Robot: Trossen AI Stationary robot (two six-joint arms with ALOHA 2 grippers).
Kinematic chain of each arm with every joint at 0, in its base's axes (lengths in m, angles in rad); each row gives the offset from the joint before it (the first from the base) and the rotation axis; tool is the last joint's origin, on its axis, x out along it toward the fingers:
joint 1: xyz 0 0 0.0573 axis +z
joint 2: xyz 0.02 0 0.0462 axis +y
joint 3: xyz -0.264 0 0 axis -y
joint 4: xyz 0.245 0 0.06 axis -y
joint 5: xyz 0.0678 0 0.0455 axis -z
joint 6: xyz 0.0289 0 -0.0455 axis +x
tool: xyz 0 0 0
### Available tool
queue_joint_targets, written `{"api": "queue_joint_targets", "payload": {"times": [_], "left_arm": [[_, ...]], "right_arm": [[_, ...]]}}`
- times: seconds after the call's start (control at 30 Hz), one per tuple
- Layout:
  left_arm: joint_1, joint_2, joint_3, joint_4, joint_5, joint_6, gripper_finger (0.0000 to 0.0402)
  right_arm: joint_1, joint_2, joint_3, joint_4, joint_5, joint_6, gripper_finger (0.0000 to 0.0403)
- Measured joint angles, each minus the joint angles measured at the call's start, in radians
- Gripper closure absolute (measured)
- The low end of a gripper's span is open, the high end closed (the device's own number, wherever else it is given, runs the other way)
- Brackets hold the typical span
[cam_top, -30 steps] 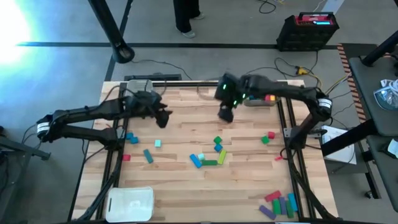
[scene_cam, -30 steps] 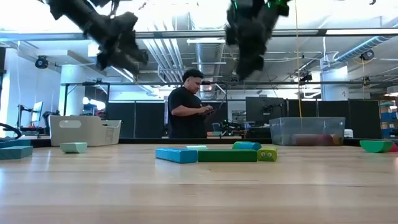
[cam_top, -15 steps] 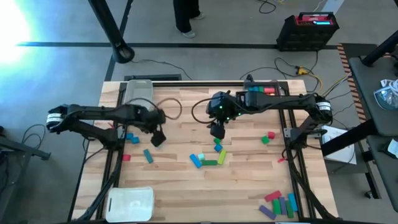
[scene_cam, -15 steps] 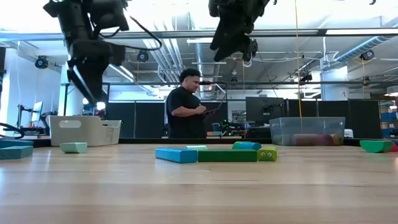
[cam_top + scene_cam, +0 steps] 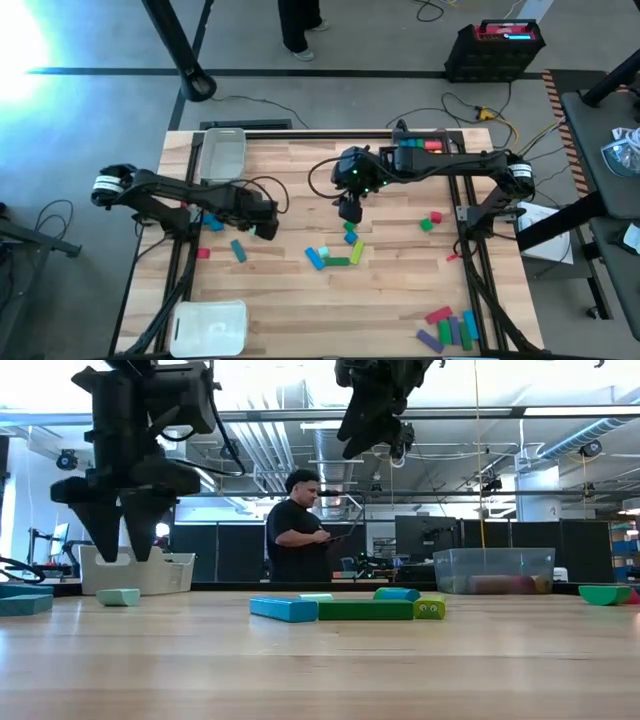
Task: Sort blocks
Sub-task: Put the left light blue half cylindrical block into the gray bin
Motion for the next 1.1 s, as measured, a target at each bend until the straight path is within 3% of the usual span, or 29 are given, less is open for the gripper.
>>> {"api": "queue_joint_targets", "payload": {"times": [0.13, 0.43, 0.9, 1.1], "left_arm": [[-0.015, 0.000, 0.007, -0.002, 0.012, -0.140, 0.0168], [-0.018, 0.047, 0.006, -0.006, 0.019, -0.242, 0.0173], [0.030, 0.237, 0.005, 0.081, 0.060, -0.269, 0.0174], [0.050, 0.241, -0.004, 0.097, 0.103, -0.253, 0.0235]], "right_arm": [[-0.025, 0.000, 0.005, -0.011, -0.043, -0.049, 0.0177], [-0.095, 0.000, 0.045, -0.007, -0.049, -0.208, 0.0177], [-0.184, 0.000, 0.071, -0.021, -0.147, -0.335, 0.0177], [-0.185, 0.000, 0.071, -0.023, -0.147, -0.363, 0.0177]]}}
